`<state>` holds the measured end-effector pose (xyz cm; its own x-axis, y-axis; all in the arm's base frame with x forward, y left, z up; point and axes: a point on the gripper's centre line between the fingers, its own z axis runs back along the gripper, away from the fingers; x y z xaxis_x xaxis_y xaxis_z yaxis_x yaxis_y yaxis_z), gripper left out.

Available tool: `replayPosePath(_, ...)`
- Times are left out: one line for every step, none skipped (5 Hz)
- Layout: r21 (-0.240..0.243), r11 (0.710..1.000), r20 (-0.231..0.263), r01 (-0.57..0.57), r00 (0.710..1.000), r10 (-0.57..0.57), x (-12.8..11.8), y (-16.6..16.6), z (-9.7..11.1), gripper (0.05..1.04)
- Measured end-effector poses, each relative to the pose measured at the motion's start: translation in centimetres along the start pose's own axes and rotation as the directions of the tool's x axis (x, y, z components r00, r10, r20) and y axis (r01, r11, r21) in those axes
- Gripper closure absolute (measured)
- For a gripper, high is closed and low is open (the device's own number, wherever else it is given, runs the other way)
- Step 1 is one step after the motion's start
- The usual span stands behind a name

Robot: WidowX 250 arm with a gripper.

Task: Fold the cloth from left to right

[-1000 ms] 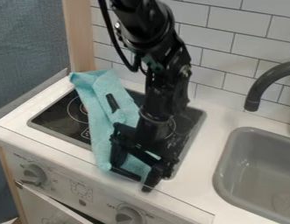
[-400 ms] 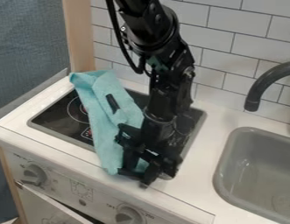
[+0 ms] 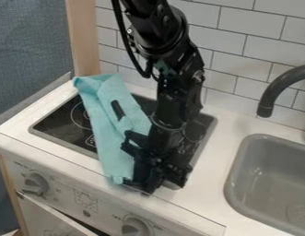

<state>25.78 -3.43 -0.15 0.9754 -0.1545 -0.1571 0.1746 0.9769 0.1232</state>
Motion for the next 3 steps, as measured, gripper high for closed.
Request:
replayPosePath(-0.023,1.0,0.003,0.012,1.0,-0.012,0.2,-0.3,0.9,1.004)
replayPosePath(-0.063,0.998,0.039,0.008,0.999,-0.006,0.5,0.0,3.0,1.019)
replayPosePath(-0.09,0.996,0.063,-0.005,0.998,0.011,0.6,1.0,4.7,1.02)
